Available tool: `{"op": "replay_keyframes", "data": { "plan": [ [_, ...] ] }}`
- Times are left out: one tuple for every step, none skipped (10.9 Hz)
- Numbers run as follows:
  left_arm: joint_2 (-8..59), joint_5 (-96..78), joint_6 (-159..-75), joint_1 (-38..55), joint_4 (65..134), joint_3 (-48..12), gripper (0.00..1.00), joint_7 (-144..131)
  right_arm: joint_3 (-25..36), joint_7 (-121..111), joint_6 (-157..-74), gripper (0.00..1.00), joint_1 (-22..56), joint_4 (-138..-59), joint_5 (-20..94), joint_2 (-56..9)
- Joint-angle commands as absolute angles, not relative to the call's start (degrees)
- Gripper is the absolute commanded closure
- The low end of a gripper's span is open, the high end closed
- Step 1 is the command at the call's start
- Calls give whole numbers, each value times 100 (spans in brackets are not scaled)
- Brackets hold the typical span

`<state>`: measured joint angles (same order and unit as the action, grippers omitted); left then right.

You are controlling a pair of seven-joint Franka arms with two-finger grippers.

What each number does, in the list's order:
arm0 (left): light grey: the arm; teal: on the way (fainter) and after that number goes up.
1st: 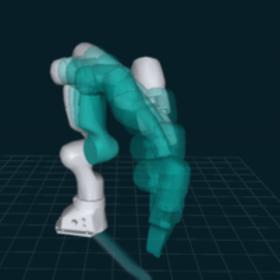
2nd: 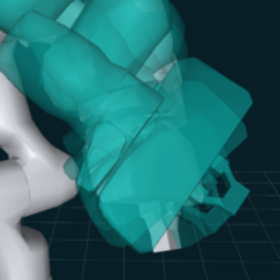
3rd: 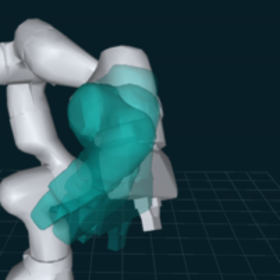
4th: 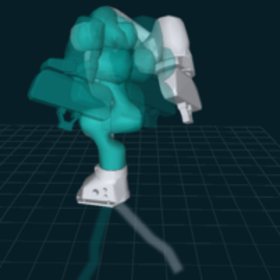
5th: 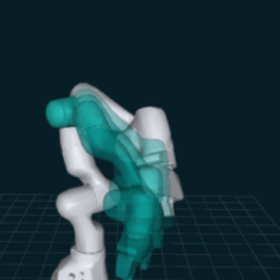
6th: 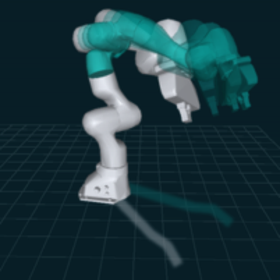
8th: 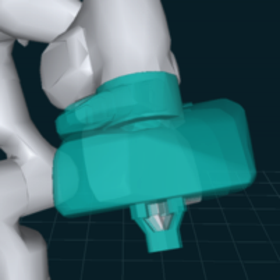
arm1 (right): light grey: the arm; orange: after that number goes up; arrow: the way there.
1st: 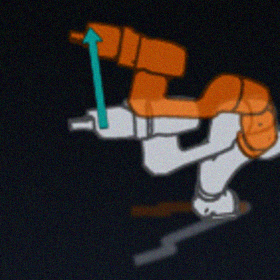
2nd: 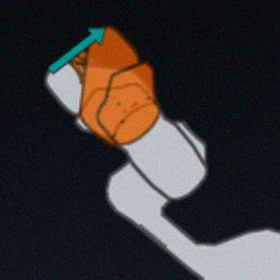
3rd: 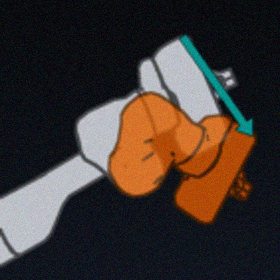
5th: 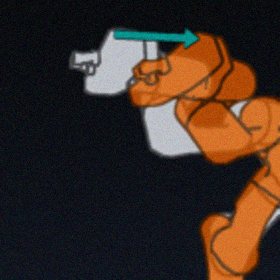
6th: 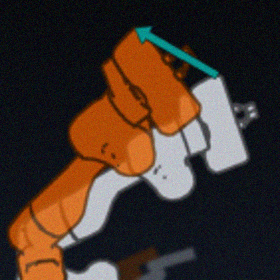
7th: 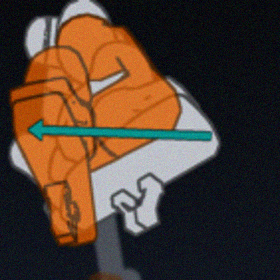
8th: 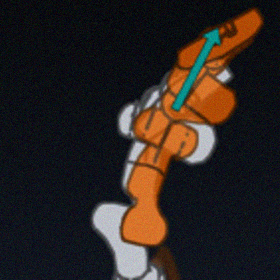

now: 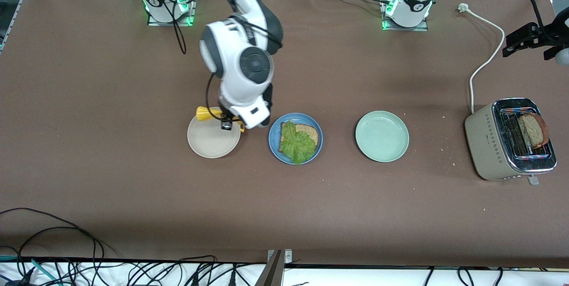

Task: Make sandwich in blue plate with both arms
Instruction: 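Move the held bottle back over the beige plate with the right gripper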

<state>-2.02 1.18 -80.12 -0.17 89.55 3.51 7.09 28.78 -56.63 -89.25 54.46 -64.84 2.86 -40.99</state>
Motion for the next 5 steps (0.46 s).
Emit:
{"op": "replay_keyframes", "data": {
  "plan": [
    [166, 193, -7998, -324, 8807, 352, 0, 800, 2804, -6824, -8290, 100, 4407, -6522, 1446, -3648],
    [297, 202, -7998, -334, 8807, 360, 0, 800, 2812, -7569, -8201, 100, 4003, -6530, 1746, -3647],
    [447, 211, -8007, -386, 8772, 395, 0, 800, 2786, -8229, -8183, 100, 3486, -6522, 2158, -3647],
    [683, 167, -8016, -613, 8684, 456, 0, 817, 2769, -8827, -8043, 100, 3045, -6600, 2597, -3656],
    [894, 123, -8024, -885, 8510, 457, 0, 974, 2769, -9338, -7964, 100, 2745, -6775, 3063, -3656]
  ]
}}
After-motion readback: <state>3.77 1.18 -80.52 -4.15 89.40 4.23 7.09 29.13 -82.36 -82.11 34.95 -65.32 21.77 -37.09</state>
